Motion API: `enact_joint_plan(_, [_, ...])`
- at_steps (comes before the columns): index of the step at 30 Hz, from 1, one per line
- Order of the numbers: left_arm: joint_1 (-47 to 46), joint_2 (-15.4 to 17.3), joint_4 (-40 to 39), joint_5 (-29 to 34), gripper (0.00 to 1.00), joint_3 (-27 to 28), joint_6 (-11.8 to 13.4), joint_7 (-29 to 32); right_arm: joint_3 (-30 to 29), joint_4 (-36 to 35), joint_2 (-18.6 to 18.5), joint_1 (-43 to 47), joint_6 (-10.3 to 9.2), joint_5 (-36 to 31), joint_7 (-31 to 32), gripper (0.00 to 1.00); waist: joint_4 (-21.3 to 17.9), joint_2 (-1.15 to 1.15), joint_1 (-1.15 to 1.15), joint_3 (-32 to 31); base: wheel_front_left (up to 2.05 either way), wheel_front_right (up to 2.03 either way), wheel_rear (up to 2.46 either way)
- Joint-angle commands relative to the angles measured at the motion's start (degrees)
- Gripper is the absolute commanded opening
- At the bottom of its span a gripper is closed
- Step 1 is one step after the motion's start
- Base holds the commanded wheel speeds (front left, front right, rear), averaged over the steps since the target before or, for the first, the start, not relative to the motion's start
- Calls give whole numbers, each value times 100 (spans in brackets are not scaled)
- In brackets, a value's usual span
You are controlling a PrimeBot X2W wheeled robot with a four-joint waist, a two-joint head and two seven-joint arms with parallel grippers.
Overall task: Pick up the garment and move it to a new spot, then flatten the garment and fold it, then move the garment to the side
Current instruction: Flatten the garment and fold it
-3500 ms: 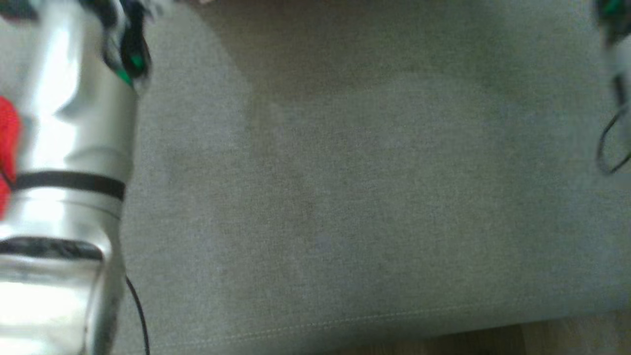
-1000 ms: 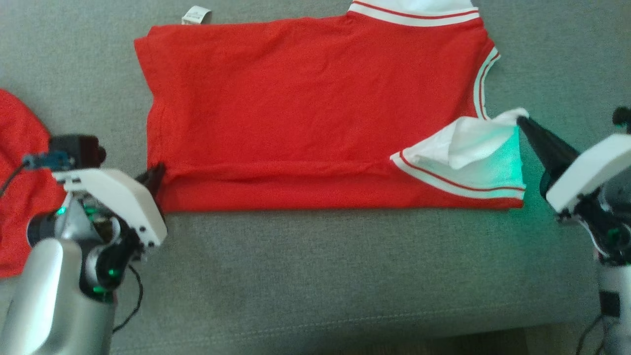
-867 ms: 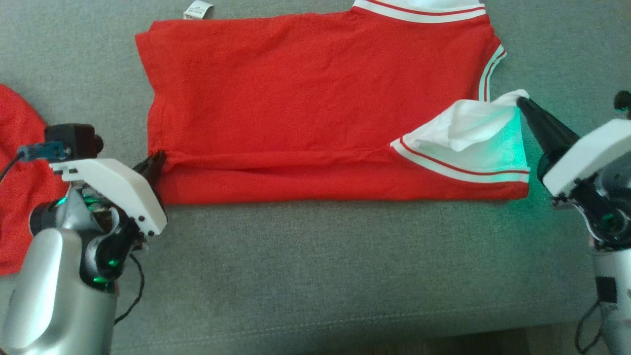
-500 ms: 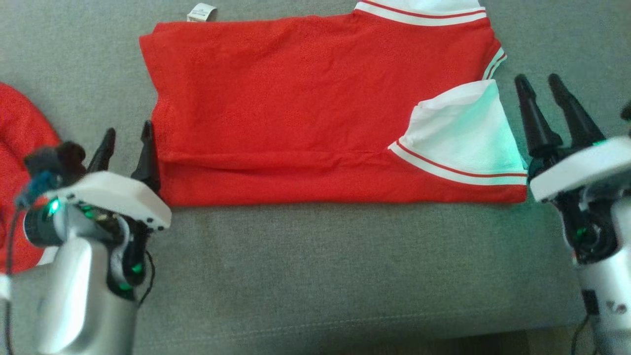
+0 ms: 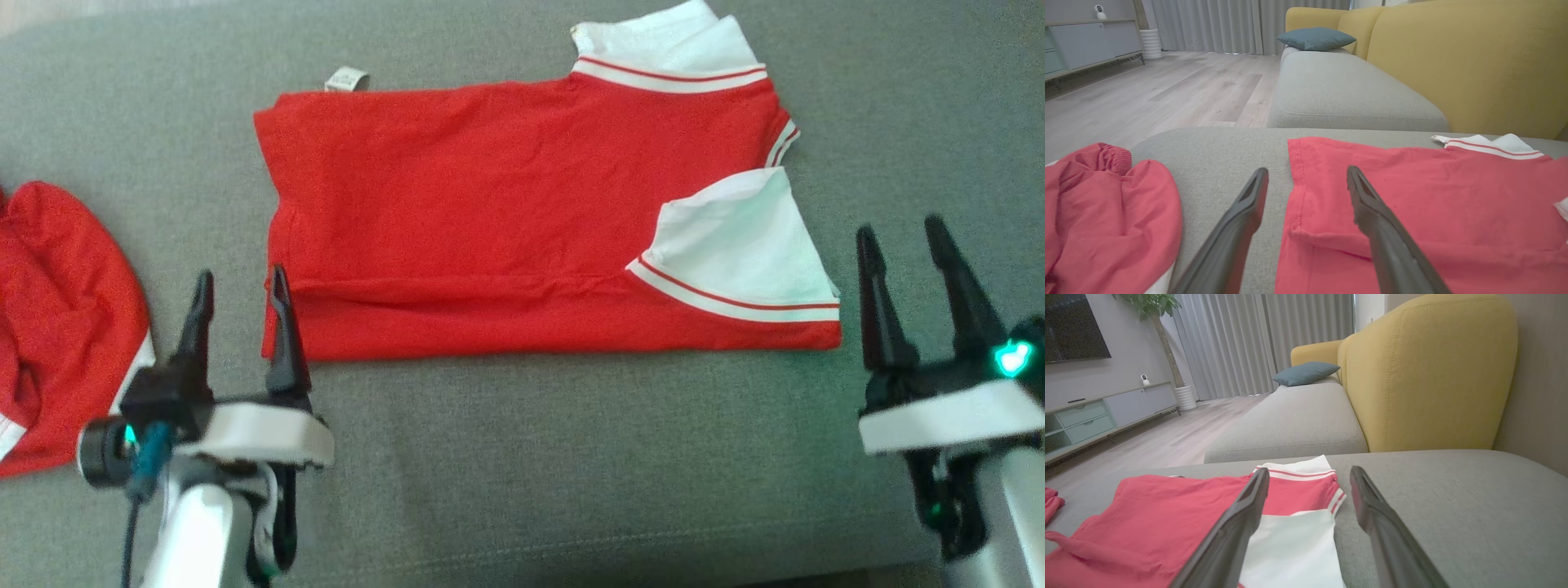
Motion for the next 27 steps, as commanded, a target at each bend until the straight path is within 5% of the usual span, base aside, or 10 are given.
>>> enact_joint_plan(1, [-16,68,-224,76,100,147,65,-54,47,-254,-13,102,40,-62,41,100,-12,0,0,-103,0,0,0])
enact_joint_plan(17, [477,58,-238,20,100,60,139,-90,-212,-722,340,882,40,-290,484,100,-24,0,0,-405,0,0,0])
enact_joint_plan(27, [102,94,359,-261,100,-35,-131,431,-269,-258,240,754,40,-244,864,100,6,0,0,-129,0,0,0])
